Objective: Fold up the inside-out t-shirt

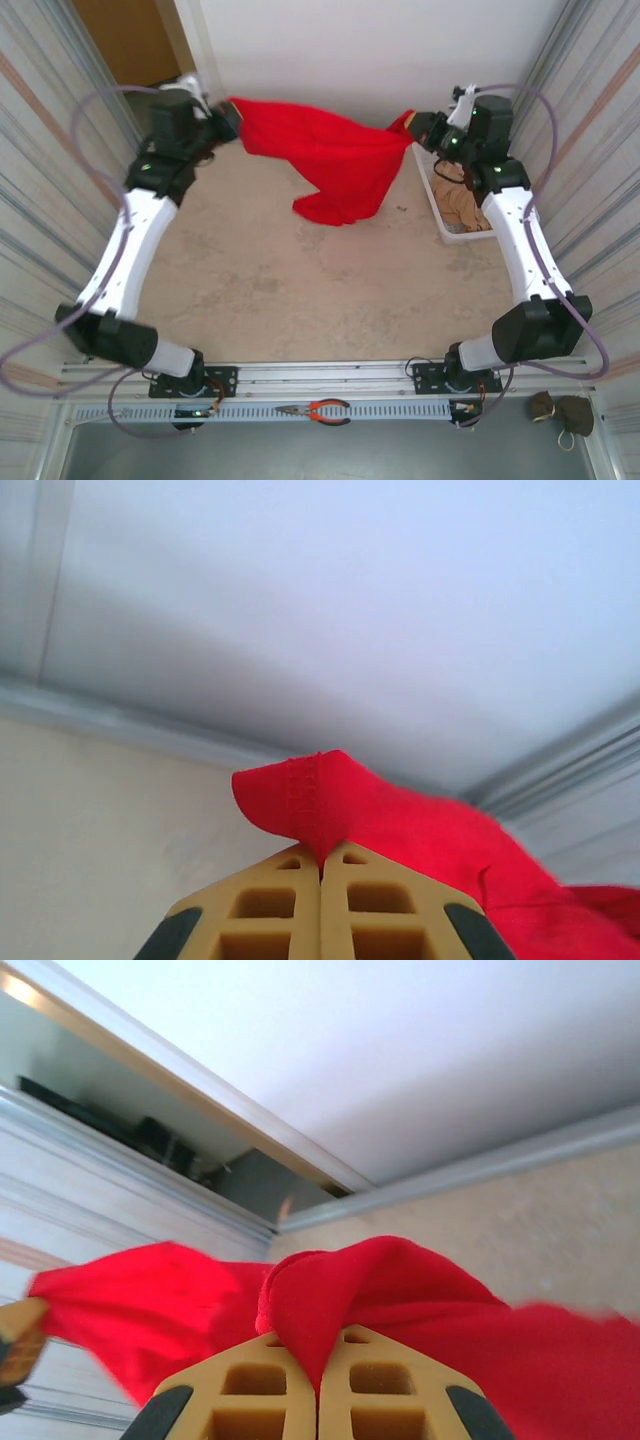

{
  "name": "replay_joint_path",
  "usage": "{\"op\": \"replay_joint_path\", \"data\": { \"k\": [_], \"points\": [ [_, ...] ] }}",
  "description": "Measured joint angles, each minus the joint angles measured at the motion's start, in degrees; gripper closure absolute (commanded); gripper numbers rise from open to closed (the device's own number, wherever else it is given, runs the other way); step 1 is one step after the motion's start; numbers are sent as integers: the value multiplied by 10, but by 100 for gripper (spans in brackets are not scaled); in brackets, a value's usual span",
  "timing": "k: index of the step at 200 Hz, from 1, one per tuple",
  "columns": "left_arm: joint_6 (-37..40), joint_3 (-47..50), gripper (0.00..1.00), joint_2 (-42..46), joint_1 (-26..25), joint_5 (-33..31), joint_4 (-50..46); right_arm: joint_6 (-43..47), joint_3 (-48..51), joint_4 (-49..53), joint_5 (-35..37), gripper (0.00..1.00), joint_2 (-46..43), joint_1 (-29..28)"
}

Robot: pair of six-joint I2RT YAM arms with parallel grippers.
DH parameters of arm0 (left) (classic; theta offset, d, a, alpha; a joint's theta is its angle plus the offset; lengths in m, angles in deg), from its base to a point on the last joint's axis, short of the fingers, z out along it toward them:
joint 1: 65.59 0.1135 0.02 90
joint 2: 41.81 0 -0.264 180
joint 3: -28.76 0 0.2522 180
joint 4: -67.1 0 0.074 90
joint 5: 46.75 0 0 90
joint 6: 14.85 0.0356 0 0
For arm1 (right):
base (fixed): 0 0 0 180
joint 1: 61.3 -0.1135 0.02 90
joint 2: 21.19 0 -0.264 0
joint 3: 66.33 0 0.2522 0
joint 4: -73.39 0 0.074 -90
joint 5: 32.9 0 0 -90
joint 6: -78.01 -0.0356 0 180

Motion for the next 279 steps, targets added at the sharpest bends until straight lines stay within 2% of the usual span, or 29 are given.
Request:
{"op": "replay_joint_path", "data": {
  "k": [39,72,102,150,191,210,225,257,262,263,264,270,275,279],
  "points": [
    [-22,-45,100,80,13,12,12,-29,-10,-28,-17,100,-56,3],
    [-26,-55,100,78,16,16,-2,-56,39,-70,-17,97,-116,1],
    [-25,-53,100,61,25,22,-25,-60,90,-96,-11,97,-117,-13],
    [-26,-52,100,41,55,31,-42,-60,108,-111,-3,100,-22,-66],
    [-30,-121,100,20,63,57,-71,-76,-23,-151,-26,100,145,-112],
    [-29,-158,100,25,50,68,-77,-96,-93,-182,-47,100,203,-121],
    [-28,-167,100,43,20,71,-76,-115,-138,-204,-58,100,231,-120],
    [-21,-105,100,109,-92,61,-51,-148,-170,-249,-71,100,242,-100],
    [-22,-80,100,122,-114,56,-39,-150,-169,-254,-71,81,242,-95],
    [-23,-73,100,125,-120,56,-37,-150,-169,-254,-72,81,242,-94],
    [-23,-70,100,127,-122,56,-36,-150,-169,-254,-72,71,242,-93],
    [-23,-37,100,137,-150,49,-22,-153,-162,-257,-73,45,242,-86],
    [-25,-9,100,144,-175,44,-9,-151,-154,-258,-73,33,242,-79],
    [-27,13,100,150,-195,39,-1,-151,-148,-257,-73,28,241,-75]
  ]
}}
